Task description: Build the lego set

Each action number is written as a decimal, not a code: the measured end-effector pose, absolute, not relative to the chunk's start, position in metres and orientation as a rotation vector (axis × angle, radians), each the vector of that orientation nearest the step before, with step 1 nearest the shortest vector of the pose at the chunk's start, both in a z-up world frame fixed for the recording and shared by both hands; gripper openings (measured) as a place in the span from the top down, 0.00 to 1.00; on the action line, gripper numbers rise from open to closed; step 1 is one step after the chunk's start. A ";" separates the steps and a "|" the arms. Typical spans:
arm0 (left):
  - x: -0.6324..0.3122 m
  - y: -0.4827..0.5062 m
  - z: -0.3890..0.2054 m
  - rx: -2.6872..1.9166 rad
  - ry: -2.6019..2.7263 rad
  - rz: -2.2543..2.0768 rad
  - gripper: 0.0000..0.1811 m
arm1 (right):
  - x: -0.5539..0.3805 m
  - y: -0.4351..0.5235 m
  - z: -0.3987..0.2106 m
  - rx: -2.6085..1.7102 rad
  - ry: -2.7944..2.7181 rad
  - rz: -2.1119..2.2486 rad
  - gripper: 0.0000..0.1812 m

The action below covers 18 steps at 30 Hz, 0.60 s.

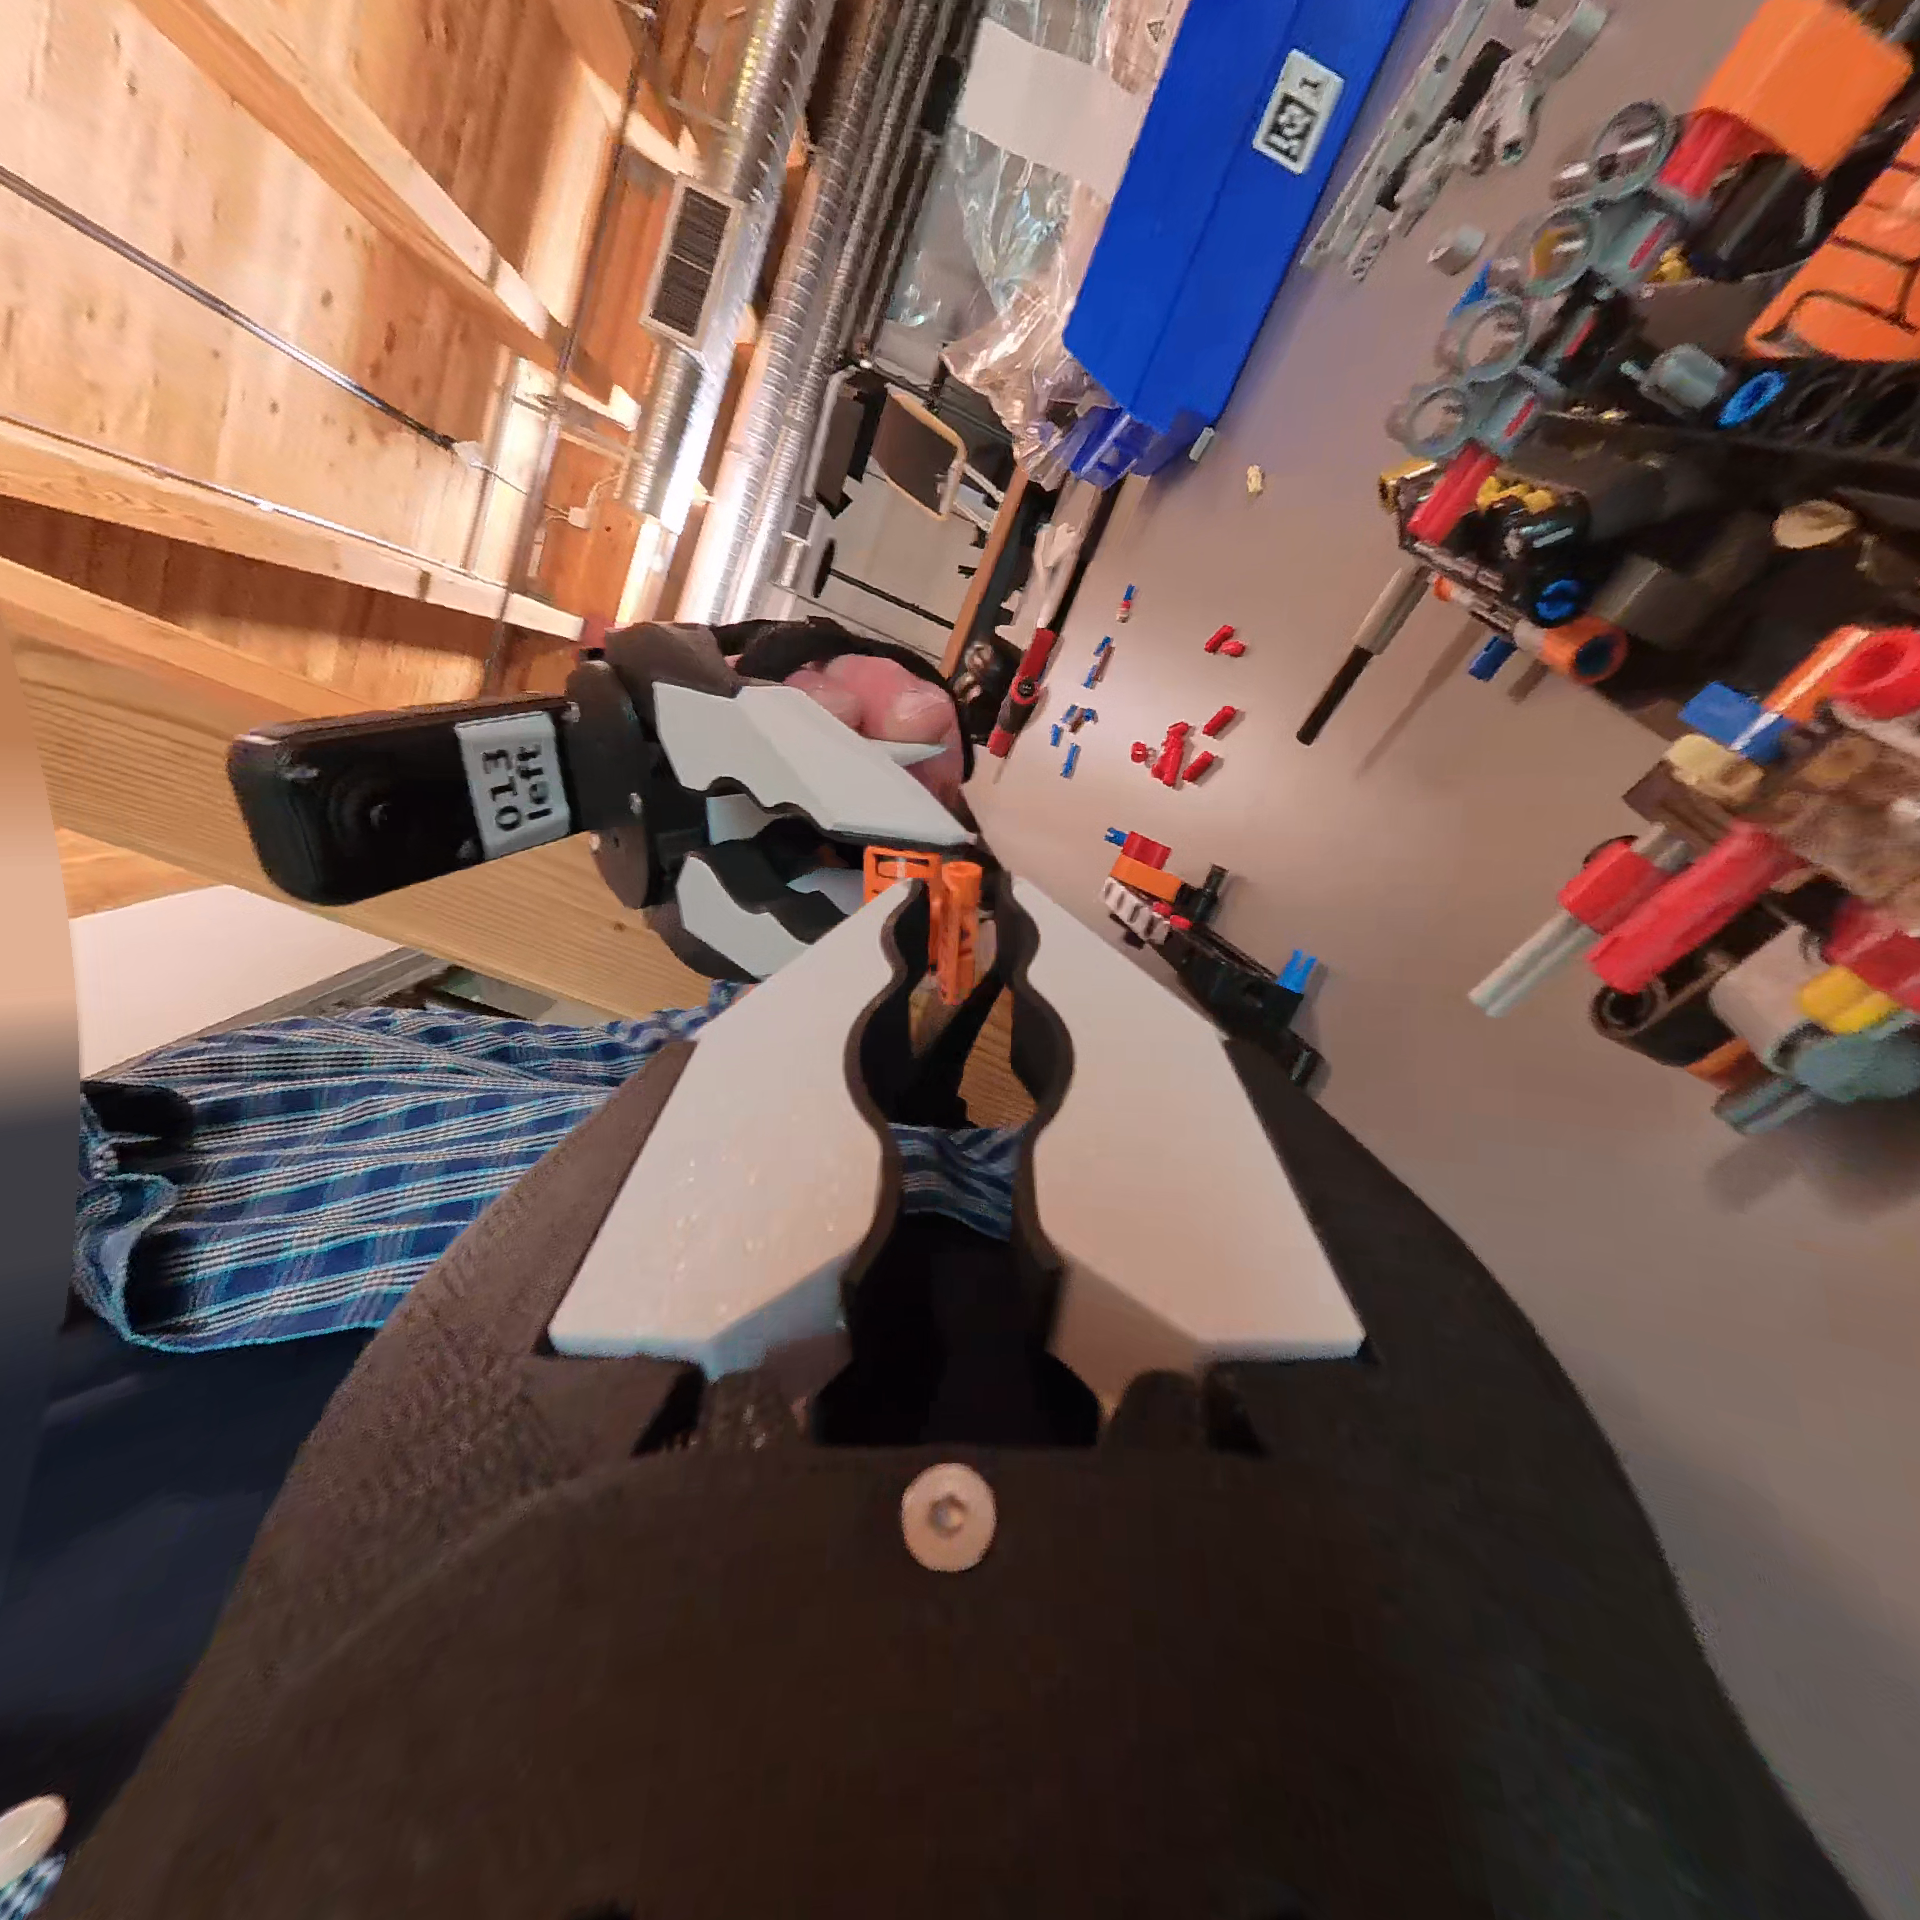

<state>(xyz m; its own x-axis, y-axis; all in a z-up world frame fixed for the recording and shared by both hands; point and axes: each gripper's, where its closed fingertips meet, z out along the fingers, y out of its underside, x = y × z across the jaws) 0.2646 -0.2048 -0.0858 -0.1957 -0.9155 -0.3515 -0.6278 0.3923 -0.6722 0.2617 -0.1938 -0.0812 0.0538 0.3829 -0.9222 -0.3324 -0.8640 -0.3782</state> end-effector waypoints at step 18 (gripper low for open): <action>0.262 -0.192 -0.094 -1.457 1.824 -0.553 0.81 | 0.276 -0.185 -0.084 -1.812 0.022 1.824 0.98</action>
<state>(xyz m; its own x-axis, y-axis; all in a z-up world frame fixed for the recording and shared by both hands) 0.2618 -0.1916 -0.0937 -0.0966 -0.9578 -0.2707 -0.6459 0.2673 -0.7151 0.2757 -0.1851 -0.0837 0.0733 0.3722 -0.9253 -0.3941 -0.8414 -0.3697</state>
